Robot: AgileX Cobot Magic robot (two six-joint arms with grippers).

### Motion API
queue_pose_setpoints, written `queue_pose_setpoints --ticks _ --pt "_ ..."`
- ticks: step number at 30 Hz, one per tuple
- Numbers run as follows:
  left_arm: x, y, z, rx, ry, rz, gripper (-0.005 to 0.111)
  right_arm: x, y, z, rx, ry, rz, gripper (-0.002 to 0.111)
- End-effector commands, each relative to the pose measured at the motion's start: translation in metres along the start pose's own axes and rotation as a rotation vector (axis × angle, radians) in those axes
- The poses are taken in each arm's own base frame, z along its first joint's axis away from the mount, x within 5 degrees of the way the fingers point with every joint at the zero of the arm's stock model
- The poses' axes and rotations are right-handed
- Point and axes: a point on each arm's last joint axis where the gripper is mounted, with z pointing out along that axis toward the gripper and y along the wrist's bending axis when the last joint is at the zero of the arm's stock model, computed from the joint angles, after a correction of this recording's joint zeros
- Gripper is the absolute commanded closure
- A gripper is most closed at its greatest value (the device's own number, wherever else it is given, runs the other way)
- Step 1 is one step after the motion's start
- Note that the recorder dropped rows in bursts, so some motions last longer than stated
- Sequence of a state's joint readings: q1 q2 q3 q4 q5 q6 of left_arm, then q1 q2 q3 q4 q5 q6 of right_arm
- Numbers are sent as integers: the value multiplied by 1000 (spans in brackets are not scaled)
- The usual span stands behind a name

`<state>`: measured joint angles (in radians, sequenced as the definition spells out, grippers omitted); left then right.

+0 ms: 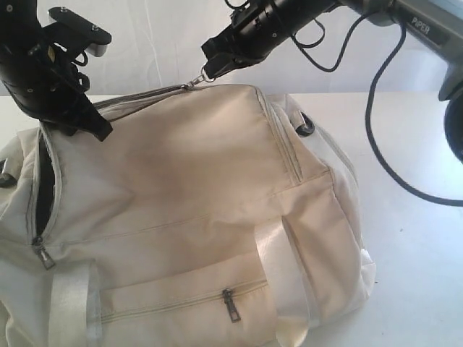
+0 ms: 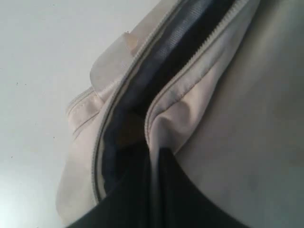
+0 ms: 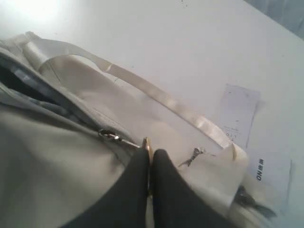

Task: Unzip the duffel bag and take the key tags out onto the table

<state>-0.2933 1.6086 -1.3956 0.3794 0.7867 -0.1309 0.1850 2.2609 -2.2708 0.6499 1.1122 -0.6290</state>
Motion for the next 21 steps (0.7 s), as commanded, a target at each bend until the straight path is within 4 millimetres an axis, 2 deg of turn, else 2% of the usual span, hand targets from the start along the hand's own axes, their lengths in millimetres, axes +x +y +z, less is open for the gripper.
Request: queue_pose_setpoints --ticks 1,12,21 --pt "8 3 -6 -20 67 10 107 0 -19 -29 80 -10 12 108" --pt "8 4 -6 -21 67 27 107 10 -37 -68 120 40 76 108" --pt "8 4 -6 -21 67 40 107 23 -40 -81 176 96 127 108"
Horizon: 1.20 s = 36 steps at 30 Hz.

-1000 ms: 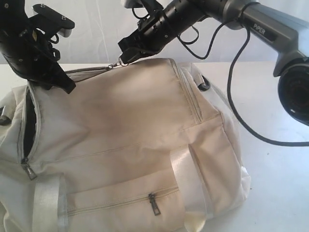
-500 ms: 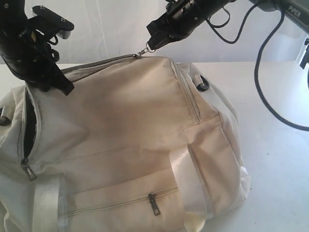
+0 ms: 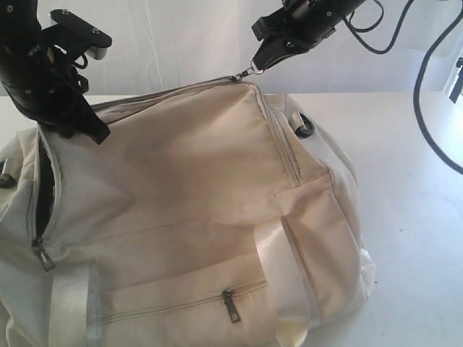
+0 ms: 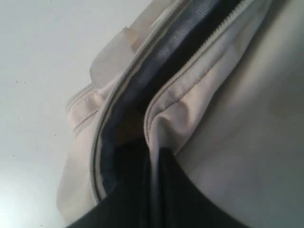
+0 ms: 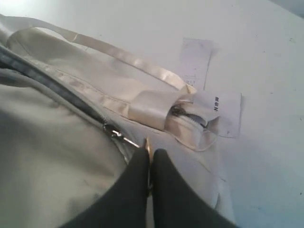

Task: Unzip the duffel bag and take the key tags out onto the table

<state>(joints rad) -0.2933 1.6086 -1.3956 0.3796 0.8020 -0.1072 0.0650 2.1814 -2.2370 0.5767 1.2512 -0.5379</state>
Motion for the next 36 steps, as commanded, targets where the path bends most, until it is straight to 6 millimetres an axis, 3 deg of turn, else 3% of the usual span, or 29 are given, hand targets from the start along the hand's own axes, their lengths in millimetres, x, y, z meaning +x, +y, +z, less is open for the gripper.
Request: queue_pose_setpoints --ticks 1,9,16,18,23,26,31,34,36 --pt "7 3 -5 -20 51 16 107 9 -11 -23 113 15 6 108" --pt "6 3 -5 -19 49 16 107 34 -8 -45 138 74 42 108" --pt "5 1 -6 9 39 3 105 47 -5 -41 106 56 45 108" --pt "4 -3 -6 56 24 30 96 44 -2 -37 50 8 41 108" --pt "-1 -12 -9 155 -38 76 54 37 3 -32 -15 -115 31 108" --pt "-13 -14 -22 214 -141 93 40 33 2 -31 -20 -169 38 108" --pt "-44 -20 -56 382 -381 124 40 32 2 -31 -14 -182 23 108" --pt "-66 -32 -60 500 -488 197 40 32 2 -31 -14 -182 23 108" --pt "-79 -42 -52 522 -511 240 40 32 2 -31 -15 -183 24 108"
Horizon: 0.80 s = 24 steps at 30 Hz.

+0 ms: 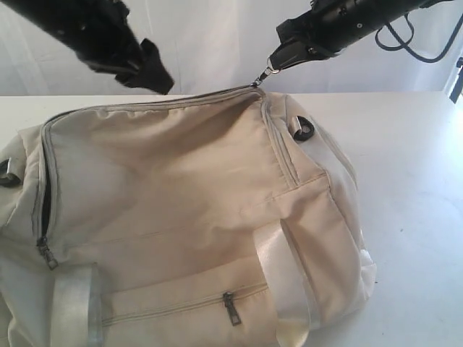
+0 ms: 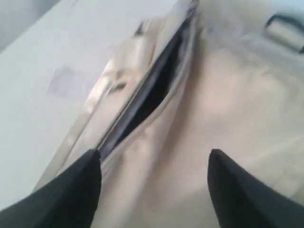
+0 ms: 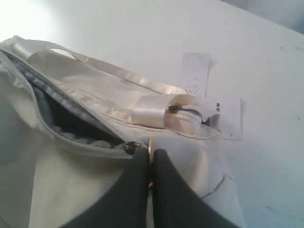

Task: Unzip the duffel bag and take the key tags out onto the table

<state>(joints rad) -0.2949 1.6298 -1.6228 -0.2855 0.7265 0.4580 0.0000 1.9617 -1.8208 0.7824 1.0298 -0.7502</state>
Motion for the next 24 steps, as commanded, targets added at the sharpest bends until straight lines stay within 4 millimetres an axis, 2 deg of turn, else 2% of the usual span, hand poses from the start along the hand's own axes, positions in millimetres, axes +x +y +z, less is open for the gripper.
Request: queue_pose_setpoints --ticks 1,7,9,13,16,24 --pt "-21 -10 31 111 -65 92 40 -3 1 -6 4 -31 -6 108" --pt "-26 -22 87 103 -81 213 40 -1 3 -6 -19 -7 -6 108" --pt "-28 -23 100 79 -100 223 40 0 3 -6 -23 -4 -6 108" --pt "-30 -21 109 37 -142 217 43 0 3 -6 -23 -4 -6 108" --pt "-31 -21 109 32 -147 217 56 0 3 -6 -20 -5 -11 108" --pt "-29 -20 110 20 -128 235 103 0 3 -6 -16 -8 -18 108"
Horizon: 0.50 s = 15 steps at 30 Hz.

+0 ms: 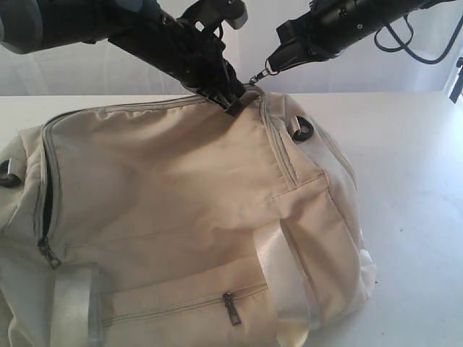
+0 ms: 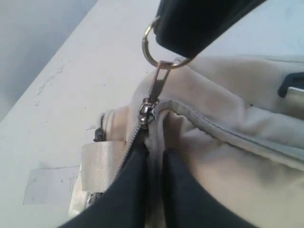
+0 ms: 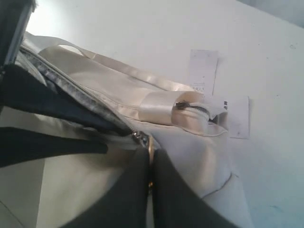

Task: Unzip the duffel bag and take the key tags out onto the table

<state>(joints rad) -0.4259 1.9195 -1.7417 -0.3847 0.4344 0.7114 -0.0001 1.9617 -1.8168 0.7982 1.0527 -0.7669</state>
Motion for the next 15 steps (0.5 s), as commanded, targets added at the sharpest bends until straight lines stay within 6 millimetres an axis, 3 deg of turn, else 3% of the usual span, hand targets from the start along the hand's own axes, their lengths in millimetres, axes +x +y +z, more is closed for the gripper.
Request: queue_pose_setpoints --ticks 1,10,15 --pt "-2 -1 -4 -2 11 20 107 -2 1 -7 11 -18 -12 108" --pt "-4 3 -20 -52 51 39 107 -2 1 -7 12 -19 -12 108" --pt "5 12 -25 -58 113 28 107 -2 0 -7 14 -21 -12 108"
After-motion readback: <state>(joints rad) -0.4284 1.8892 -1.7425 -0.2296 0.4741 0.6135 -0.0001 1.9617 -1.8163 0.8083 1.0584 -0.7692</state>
